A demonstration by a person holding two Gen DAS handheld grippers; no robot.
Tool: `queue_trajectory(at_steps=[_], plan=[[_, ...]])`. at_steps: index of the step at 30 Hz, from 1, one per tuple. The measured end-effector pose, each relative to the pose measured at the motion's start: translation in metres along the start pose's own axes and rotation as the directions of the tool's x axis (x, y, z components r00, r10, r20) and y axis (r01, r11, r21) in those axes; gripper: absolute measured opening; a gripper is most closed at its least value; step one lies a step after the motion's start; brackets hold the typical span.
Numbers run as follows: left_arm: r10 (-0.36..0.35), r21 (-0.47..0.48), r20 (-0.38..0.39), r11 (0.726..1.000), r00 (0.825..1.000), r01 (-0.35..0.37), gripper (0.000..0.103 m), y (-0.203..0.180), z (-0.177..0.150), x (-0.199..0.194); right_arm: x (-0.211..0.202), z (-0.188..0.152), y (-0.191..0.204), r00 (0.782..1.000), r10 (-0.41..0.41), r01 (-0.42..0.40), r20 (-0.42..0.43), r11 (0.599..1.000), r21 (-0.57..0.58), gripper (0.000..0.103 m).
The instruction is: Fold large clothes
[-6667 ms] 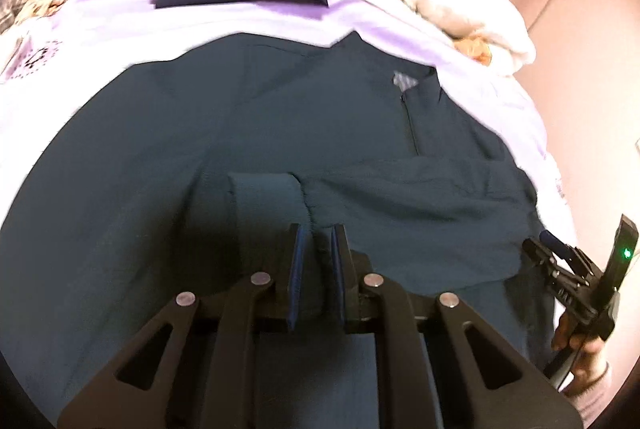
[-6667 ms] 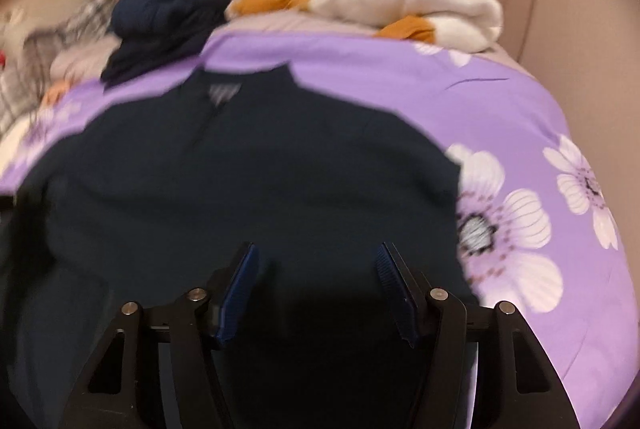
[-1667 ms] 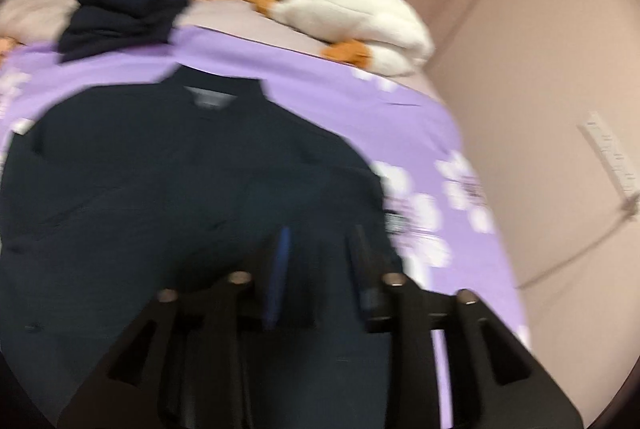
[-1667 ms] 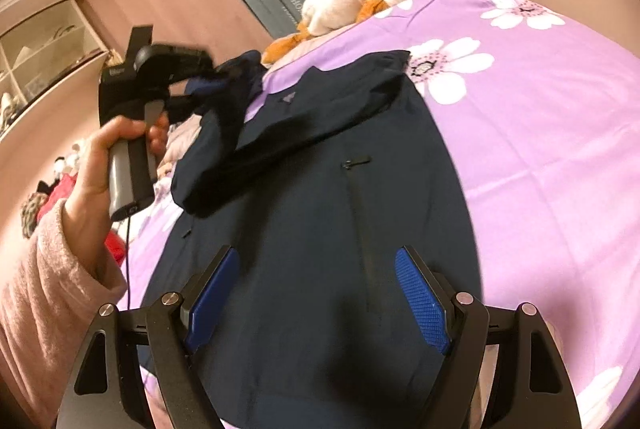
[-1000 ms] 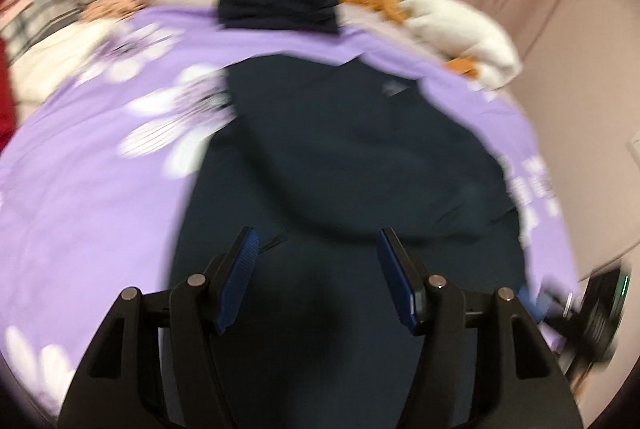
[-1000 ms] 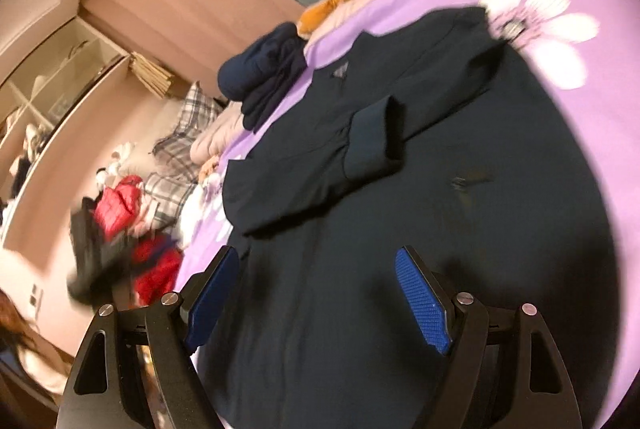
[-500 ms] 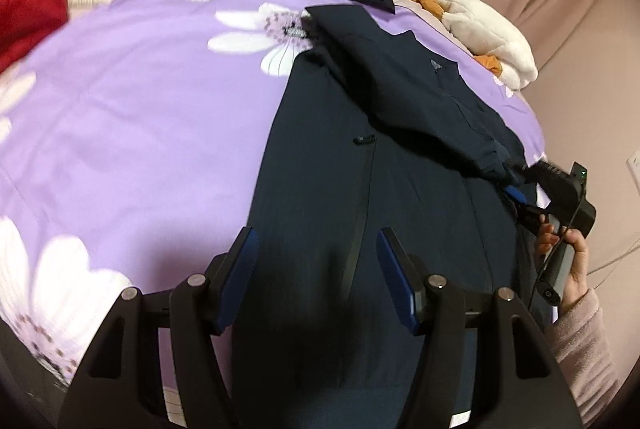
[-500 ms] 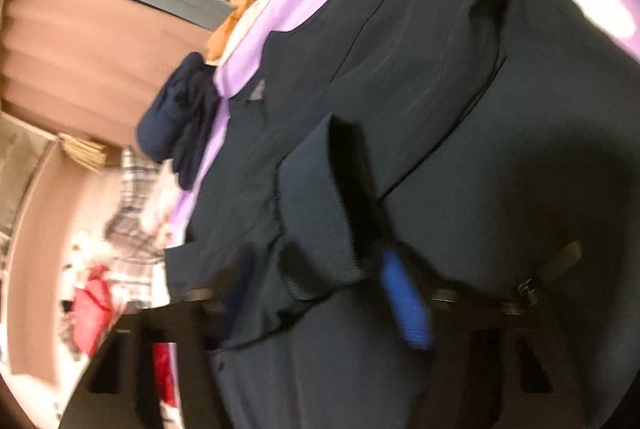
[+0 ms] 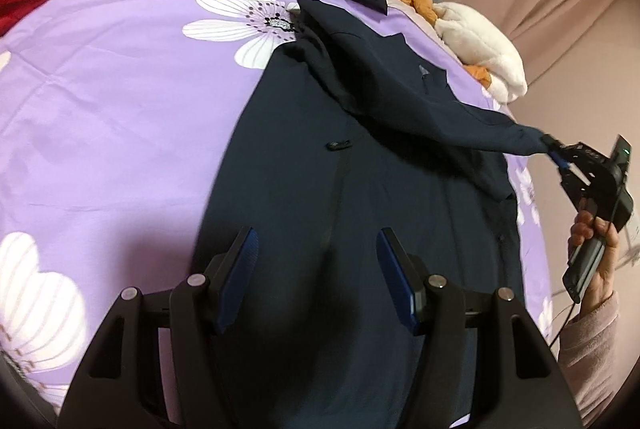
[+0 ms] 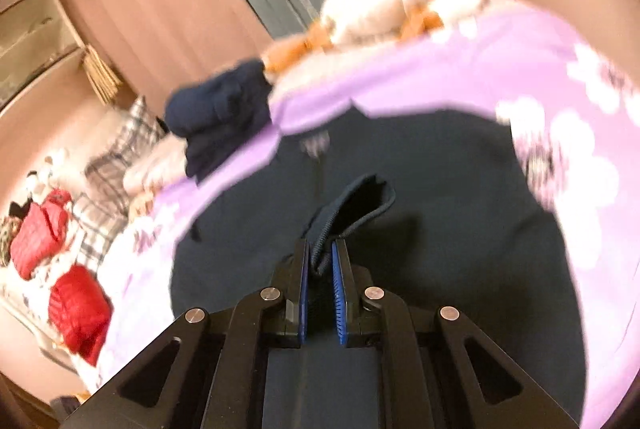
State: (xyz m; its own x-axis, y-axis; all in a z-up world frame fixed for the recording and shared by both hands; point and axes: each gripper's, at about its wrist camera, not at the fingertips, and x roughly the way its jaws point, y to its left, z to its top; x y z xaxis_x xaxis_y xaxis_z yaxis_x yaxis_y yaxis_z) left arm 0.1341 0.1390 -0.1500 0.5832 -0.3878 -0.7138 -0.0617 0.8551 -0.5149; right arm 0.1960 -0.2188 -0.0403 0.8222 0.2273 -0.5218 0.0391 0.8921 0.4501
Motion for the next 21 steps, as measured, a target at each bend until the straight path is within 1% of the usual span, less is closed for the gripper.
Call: queue_trajectory(at_steps=[1,3,5,6,7,8,9,10,11,12,14,16,18,21], plan=[[-0.008,-0.017,0.002,1.0,1.0,0.008,0.061,-0.001,0.002,0.003,-0.005,0.005,-0.001,1.0,0.007,-0.007,0.026,1.0,0.001,0.012],[-0.024,-0.05,0.006,0.998,1.0,0.024,0.061,-0.003,0.007,0.01,-0.02,0.019,-0.017,0.995,0.013,-0.015,0.1,1.0,0.022,0.012],[-0.041,-0.078,0.006,0.996,0.999,0.041,0.061,-0.005,0.013,0.018,-0.01,0.026,-0.038,0.993,-0.009,0.0,0.119,0.998,0.07,0.012],[-0.048,-0.088,0.004,0.995,0.999,0.048,0.061,-0.006,0.016,0.022,-0.006,0.025,-0.056,0.993,-0.024,0.012,0.114,0.994,0.106,0.012],[-0.057,-0.102,-0.001,0.993,0.998,0.057,0.061,-0.008,0.02,0.028,-0.003,0.021,-0.066,0.994,-0.035,0.021,0.104,0.992,0.126,0.012],[-0.065,-0.115,-0.007,0.991,0.998,0.064,0.061,-0.01,0.025,0.034,0.001,0.016,-0.083,0.995,-0.048,0.036,0.082,0.988,0.151,0.012],[-0.076,-0.126,-0.016,0.989,0.997,0.074,0.061,-0.013,0.031,0.042,0.01,0.008,-0.104,0.997,-0.066,0.057,0.046,0.982,0.182,0.012],[-0.086,-0.136,-0.018,0.987,0.996,0.082,0.061,-0.015,0.036,0.047,0.014,0.001,-0.115,0.997,-0.073,0.068,0.021,0.977,0.2,0.012],[-0.094,-0.148,-0.016,0.985,0.995,0.09,0.061,-0.018,0.043,0.053,0.024,-0.011,-0.134,0.998,-0.064,0.068,-0.025,0.971,0.228,0.012],[-0.111,-0.16,-0.014,0.981,0.994,0.107,0.061,-0.021,0.052,0.061,0.03,-0.019,-0.143,0.997,-0.052,0.063,-0.052,0.968,0.242,0.012],[-0.129,-0.187,-0.007,0.974,0.992,0.125,0.061,-0.023,0.067,0.072,0.037,-0.031,-0.154,0.997,-0.037,0.054,-0.073,0.968,0.246,0.013],[-0.163,-0.22,-0.001,0.963,0.987,0.159,0.061,-0.026,0.085,0.087,0.042,-0.034,-0.154,0.997,-0.019,0.037,-0.076,0.969,0.245,0.013],[-0.193,-0.281,0.021,0.941,0.981,0.191,0.062,-0.023,0.104,0.103,0.043,-0.033,-0.153,0.997,0.0,0.017,-0.072,0.972,0.236,0.013],[-0.228,-0.377,0.05,0.897,0.972,0.23,0.061,-0.014,0.128,0.128,0.04,-0.027,-0.147,0.997,0.0,0.016,-0.077,0.978,0.209,0.013]])
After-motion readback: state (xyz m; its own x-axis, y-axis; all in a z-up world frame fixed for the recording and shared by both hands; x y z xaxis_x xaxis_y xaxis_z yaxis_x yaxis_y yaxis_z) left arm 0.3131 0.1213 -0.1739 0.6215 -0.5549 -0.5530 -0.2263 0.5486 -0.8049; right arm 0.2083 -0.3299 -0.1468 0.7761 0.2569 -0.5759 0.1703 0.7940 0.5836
